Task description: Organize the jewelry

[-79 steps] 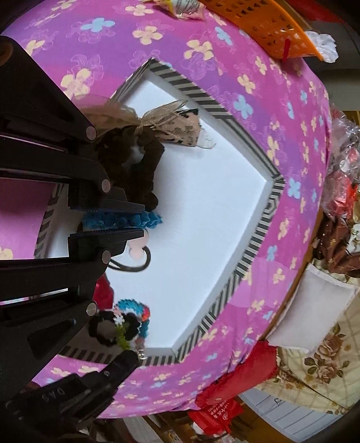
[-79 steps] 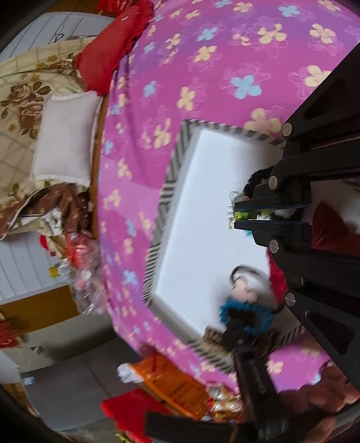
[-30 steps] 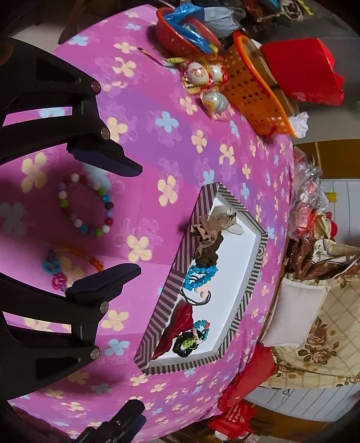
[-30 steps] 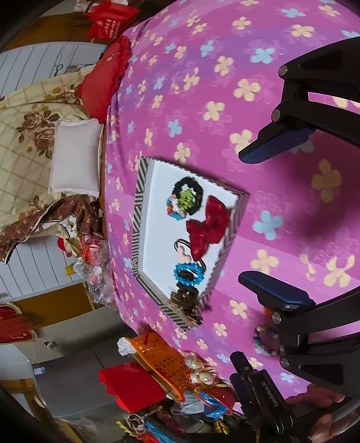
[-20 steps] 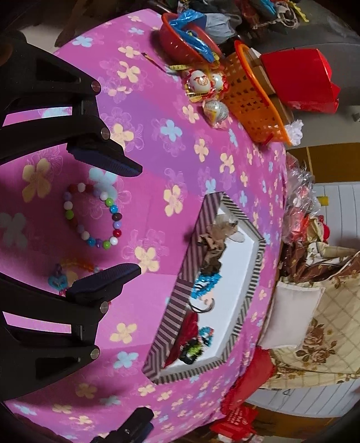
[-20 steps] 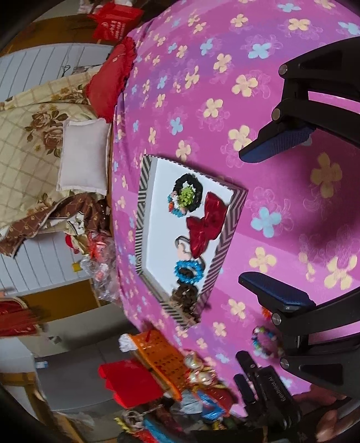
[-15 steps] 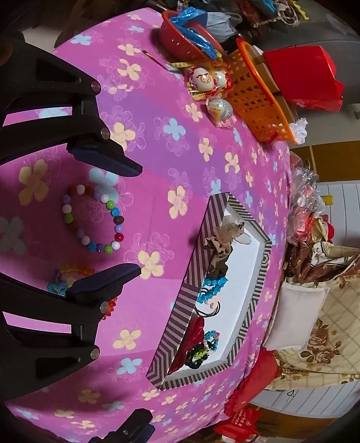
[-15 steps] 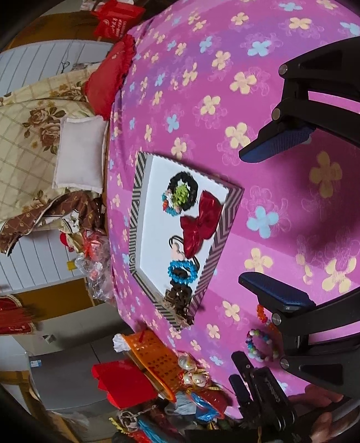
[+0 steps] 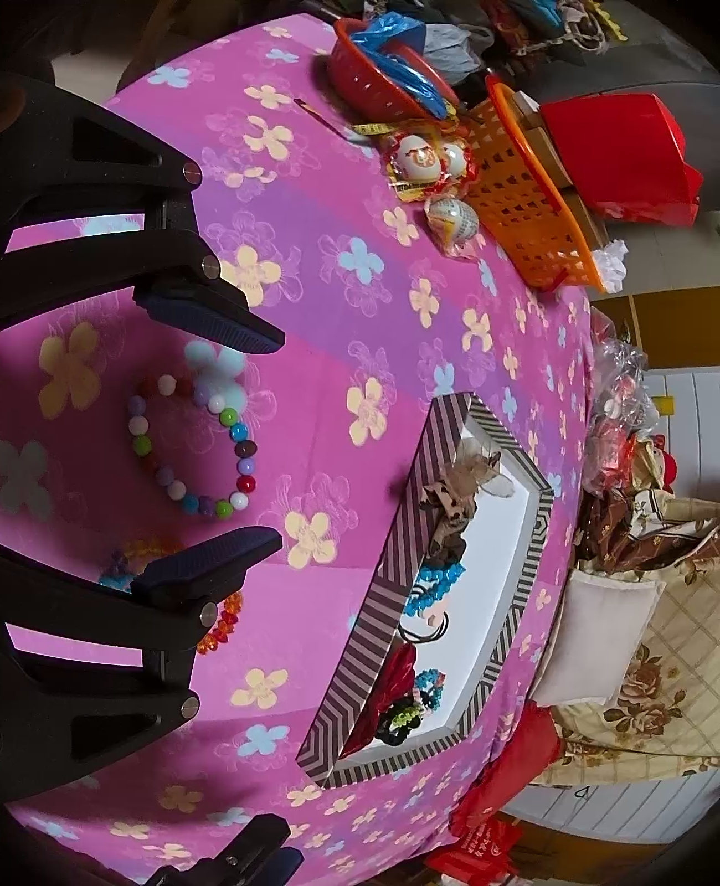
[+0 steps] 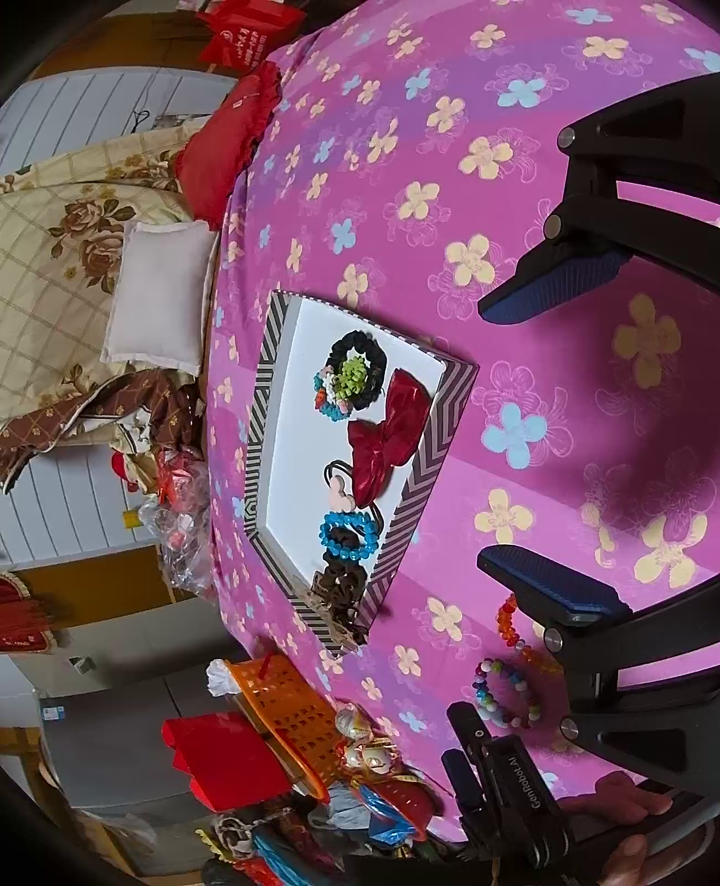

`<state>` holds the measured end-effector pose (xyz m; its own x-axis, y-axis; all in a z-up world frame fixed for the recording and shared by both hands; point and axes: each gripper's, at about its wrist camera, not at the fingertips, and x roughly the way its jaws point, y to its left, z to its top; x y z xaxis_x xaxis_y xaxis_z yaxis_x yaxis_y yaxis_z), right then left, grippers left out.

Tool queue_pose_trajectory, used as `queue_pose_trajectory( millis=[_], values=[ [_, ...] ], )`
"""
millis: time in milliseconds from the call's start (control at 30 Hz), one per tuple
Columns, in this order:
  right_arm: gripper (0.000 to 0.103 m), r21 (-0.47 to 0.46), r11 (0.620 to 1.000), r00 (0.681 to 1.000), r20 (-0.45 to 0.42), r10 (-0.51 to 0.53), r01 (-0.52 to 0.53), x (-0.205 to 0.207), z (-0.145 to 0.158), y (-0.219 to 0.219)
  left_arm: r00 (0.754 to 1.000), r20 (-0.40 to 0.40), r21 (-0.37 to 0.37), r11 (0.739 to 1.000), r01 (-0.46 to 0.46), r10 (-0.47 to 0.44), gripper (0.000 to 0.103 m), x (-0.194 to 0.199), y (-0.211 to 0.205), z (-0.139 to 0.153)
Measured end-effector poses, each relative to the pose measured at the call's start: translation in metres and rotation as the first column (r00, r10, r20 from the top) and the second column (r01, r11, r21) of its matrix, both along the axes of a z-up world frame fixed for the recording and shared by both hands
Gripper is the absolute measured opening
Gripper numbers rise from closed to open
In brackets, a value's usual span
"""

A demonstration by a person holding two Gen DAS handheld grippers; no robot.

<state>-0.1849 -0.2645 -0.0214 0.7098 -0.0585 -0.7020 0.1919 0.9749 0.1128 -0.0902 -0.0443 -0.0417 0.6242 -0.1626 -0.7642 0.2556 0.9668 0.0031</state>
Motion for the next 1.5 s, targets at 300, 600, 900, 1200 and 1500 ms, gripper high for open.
queue_pose_trajectory(
  millis=[300, 600, 900, 1200, 1500],
  values=[
    [0.08, -0.035, 0.999, 0.999, -0.016, 0.029, -0.03, -0.001, -0.001, 0.012, 0.999, 0.02, 0.039, 0.999, -0.027, 0.027, 0.065, 0.0, 0.008, -0.002],
    [0.081, -0.039, 0.999, 0.999, -0.027, 0.033, -0.034, -0.003, -0.005, 0.016, 0.997, 0.064, 0.082, 0.996, -0.039, 0.034, 0.065, -0.004, 0.012, -0.001],
    [0.081, -0.055, 0.997, 0.997, -0.043, 0.059, -0.062, -0.005, -0.01, 0.025, 0.995, 0.097, 0.093, 0.995, -0.046, 0.037, 0.065, -0.009, 0.019, 0.002],
    [0.081, -0.061, 0.996, 0.997, -0.043, 0.063, -0.066, -0.008, -0.01, 0.027, 0.995, 0.094, 0.086, 0.995, -0.053, 0.045, 0.065, -0.011, 0.026, 0.001],
    [0.081, -0.055, 0.995, 0.996, -0.05, 0.08, -0.083, -0.009, -0.01, 0.03, 0.998, -0.063, -0.093, 0.995, -0.032, 0.026, 0.065, 0.001, 0.058, 0.005]
  ],
)
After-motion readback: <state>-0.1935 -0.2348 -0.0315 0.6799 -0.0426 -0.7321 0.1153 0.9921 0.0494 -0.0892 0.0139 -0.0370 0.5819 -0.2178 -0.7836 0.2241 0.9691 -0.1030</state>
